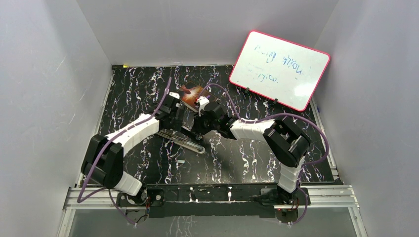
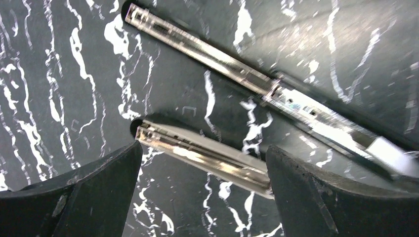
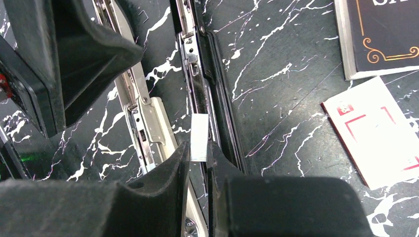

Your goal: Load the staples into the stapler

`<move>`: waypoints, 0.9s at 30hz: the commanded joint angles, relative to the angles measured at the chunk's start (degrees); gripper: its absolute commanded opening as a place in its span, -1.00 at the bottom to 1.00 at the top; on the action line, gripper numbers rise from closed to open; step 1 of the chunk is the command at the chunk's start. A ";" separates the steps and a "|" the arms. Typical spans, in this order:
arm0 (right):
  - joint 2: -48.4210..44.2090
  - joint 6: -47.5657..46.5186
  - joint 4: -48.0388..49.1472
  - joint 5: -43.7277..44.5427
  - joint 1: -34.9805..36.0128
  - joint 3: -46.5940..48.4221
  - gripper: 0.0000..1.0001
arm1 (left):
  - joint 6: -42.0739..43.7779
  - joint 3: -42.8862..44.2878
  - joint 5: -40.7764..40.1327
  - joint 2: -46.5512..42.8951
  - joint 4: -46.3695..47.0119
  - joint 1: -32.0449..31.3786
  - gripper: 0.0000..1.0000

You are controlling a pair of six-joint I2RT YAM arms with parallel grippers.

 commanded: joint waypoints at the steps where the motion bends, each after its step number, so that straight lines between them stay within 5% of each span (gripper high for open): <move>1: -0.53 1.59 3.63 0.54 -0.79 2.85 -1.00 | -2.65 6.25 5.14 2.31 -0.66 1.48 0.92; 27: 1.42 3.77 1.79 -2.53 -0.99 4.60 -1.00 | -0.22 5.08 5.77 4.30 3.34 3.23 0.94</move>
